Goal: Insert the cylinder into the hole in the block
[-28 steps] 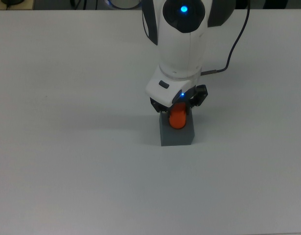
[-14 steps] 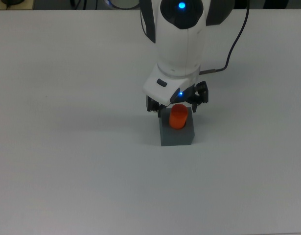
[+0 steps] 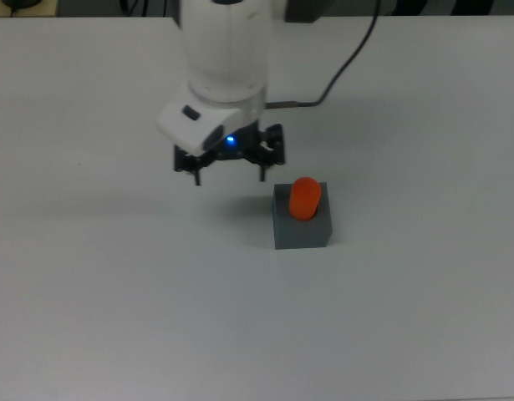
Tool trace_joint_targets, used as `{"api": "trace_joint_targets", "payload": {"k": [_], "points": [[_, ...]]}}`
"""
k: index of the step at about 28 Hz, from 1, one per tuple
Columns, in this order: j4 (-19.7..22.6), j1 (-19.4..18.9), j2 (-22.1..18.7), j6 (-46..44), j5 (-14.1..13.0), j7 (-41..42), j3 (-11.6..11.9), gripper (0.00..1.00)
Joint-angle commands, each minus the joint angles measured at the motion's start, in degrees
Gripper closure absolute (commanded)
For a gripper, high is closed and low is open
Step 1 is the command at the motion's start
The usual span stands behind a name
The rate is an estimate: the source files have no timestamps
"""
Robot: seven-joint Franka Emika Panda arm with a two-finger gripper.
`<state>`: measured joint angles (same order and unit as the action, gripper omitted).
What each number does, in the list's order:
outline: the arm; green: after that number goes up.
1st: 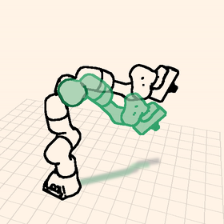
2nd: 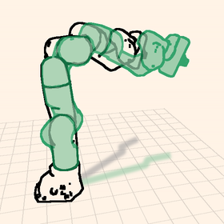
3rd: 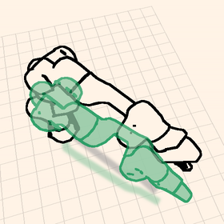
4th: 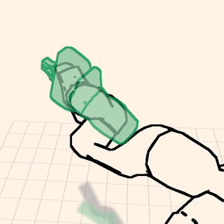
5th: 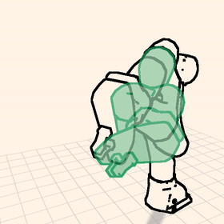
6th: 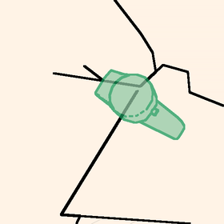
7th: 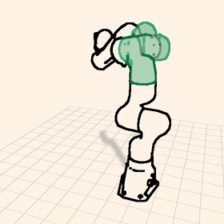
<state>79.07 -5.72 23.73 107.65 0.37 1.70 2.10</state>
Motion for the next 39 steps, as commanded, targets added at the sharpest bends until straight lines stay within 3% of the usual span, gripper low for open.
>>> {"api": "trace_joint_targets", "payload": {"k": [1,8,13,23,39], "points": [[4.59,1.32,-4.21,-2.45,0.77,6.29,2.55,0.0],[9.43,4.66,-9.75,-2.27,0.68,6.82,2.2,0.0],[10.4,5.54,-11.6,-3.49,0.68,6.56,2.29,0.0],[8.99,5.28,-9.14,-4.12,0.68,6.03,2.56,0.0],[9.08,5.19,-9.14,-4.2,0.51,5.94,2.55,0.0]]}}
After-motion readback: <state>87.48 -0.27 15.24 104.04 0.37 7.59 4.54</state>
